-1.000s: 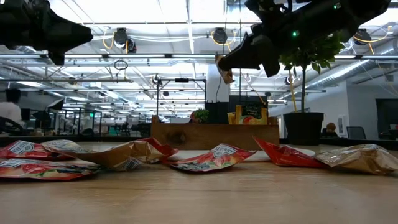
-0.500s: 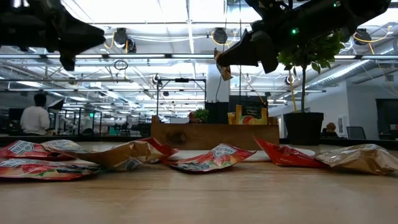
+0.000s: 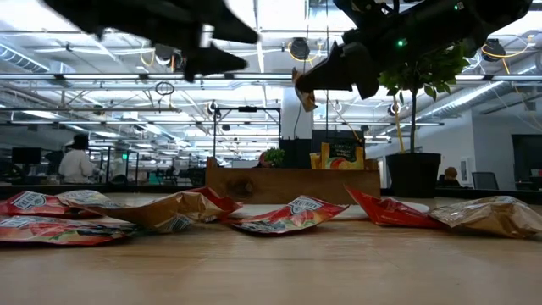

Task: Pick & Place Tea
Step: Put the brown tea bag into the middle section of the wooden organizer

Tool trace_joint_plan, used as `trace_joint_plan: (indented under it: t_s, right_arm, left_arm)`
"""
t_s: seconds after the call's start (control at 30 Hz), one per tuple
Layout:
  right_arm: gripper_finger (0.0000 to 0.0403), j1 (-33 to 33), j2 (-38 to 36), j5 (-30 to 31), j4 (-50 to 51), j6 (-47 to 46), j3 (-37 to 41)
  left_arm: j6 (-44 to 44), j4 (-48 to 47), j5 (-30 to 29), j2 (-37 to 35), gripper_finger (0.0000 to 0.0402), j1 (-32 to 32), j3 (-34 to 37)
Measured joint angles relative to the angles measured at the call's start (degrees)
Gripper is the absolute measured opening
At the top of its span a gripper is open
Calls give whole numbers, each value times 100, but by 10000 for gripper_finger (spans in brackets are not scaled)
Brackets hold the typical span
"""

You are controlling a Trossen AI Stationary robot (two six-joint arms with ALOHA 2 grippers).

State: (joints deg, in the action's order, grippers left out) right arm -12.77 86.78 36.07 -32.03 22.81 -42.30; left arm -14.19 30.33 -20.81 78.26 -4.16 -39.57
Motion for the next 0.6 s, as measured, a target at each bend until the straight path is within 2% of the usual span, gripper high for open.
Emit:
trace_joint_plan:
  t_s: [0.07,0.2,0.27,0.43,0.6]
  right_arm:
    - [9,33,0,0,32,57,0]
    - [9,88,0,8,68,211,0]
    - [9,114,0,8,61,283,0]
    - [9,118,0,7,39,445,0]
    - [9,118,0,1,-33,518,-4]
  left_arm:
    - [-237,-529,143,281,313,152,-518]
    - [-846,-1119,1147,686,302,350,-1266]
    - [-1046,-1238,1470,847,293,385,-1506]
    - [-1445,-1750,1581,1124,278,536,-1819]
    - [-1970,-1997,1670,1322,279,804,-1885]
